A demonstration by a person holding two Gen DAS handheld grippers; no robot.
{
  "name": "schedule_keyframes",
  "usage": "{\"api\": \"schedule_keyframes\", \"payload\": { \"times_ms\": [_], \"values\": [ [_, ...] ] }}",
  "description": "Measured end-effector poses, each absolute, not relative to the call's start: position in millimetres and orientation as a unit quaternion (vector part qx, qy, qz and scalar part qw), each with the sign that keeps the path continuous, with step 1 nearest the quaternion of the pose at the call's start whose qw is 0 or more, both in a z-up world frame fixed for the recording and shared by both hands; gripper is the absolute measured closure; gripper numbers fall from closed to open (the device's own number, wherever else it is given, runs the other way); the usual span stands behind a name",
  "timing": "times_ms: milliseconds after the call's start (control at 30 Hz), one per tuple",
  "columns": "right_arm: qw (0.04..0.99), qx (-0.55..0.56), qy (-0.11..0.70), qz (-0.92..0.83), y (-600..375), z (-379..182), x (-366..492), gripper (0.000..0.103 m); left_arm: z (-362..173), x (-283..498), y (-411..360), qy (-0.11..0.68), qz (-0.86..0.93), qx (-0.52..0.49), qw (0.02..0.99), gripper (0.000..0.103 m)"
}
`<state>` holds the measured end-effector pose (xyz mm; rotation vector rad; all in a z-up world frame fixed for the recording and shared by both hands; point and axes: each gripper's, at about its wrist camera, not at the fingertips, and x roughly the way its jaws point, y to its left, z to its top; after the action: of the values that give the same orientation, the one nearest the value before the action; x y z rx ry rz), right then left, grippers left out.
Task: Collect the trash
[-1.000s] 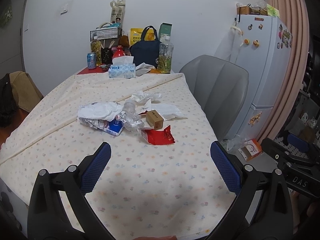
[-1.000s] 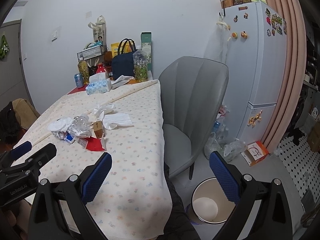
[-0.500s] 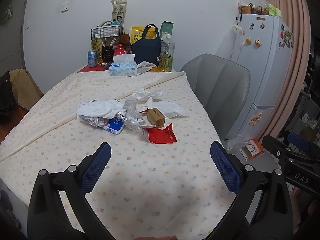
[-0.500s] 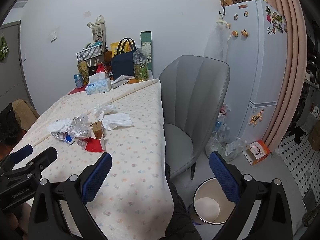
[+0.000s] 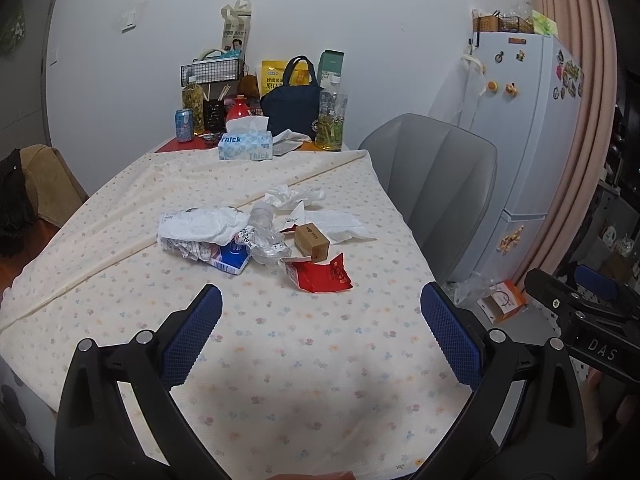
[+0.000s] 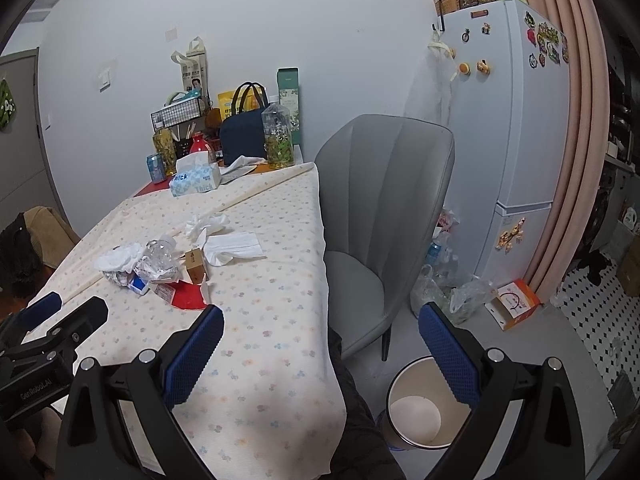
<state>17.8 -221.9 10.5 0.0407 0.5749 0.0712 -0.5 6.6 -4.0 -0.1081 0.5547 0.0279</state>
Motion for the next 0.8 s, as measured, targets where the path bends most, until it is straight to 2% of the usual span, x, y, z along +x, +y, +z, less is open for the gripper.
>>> {"api": "schedule_keyframes", "payload": {
  "times_ms": [533,800],
  "values": [
    [0.959,0.025,0.279,0.037,-222.6,16.4,19.4,0.007,6.2,-1.7,9.7,0.263,0.011,-0.048,0.964,0.004],
    [0.955,0.028,0.282,0.091,-211.8,23.5,37.2,0.007,15.7,6.9,36.8,0.265,0.023,-0.053,0.962,0.004]
  ]
}}
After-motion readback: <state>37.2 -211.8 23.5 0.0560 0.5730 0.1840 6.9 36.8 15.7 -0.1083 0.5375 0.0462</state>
